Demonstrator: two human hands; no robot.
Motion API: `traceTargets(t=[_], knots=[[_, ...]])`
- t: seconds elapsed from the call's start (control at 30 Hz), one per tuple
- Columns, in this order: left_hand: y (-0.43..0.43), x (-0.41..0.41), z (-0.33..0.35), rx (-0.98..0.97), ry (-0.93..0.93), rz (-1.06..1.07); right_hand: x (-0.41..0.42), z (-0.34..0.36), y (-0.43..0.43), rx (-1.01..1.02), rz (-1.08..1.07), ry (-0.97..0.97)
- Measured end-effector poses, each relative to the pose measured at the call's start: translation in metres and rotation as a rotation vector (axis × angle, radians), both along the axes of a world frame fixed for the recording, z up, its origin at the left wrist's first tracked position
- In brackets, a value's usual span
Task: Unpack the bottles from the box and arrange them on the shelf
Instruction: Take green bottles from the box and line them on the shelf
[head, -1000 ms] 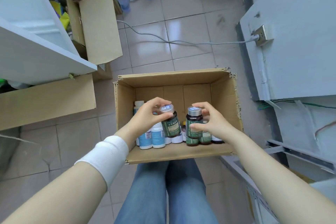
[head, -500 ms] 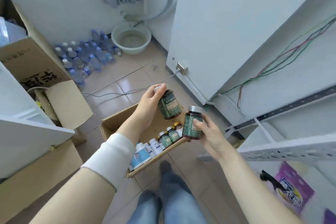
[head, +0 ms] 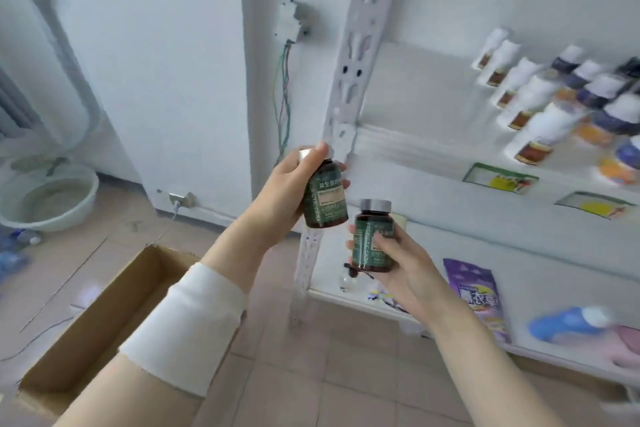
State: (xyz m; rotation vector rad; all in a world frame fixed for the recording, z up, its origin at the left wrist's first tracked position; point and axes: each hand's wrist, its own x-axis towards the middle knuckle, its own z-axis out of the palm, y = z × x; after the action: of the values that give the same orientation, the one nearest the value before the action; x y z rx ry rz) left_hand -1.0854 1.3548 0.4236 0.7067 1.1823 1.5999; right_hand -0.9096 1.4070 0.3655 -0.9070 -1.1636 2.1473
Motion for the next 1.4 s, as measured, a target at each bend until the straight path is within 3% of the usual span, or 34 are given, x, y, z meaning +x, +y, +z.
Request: traceTargets(t=[0.33, 0.53, 1.0, 1.4], knots=[[0.124, 0.291, 0.077, 0.183, 0.19, -0.333, 0.298, 0.066, 0.06, 0.246, -0.295, 0.029], [0.19, 0.416, 0.11, 0.228, 0.238, -0.476, 0.43, 0.093, 0.106, 0.328, -0.465, 0.013], [0.381, 0.575, 0.168, 0.368, 0.366, -0.729, 0.579, 0.163, 0.257, 0.412, -0.681, 0.002], [0.539, 0.681, 0.167, 0.31, 0.483, -0.685, 0.683, 0.197, 0.405, 0.383, -0.627, -0.086]])
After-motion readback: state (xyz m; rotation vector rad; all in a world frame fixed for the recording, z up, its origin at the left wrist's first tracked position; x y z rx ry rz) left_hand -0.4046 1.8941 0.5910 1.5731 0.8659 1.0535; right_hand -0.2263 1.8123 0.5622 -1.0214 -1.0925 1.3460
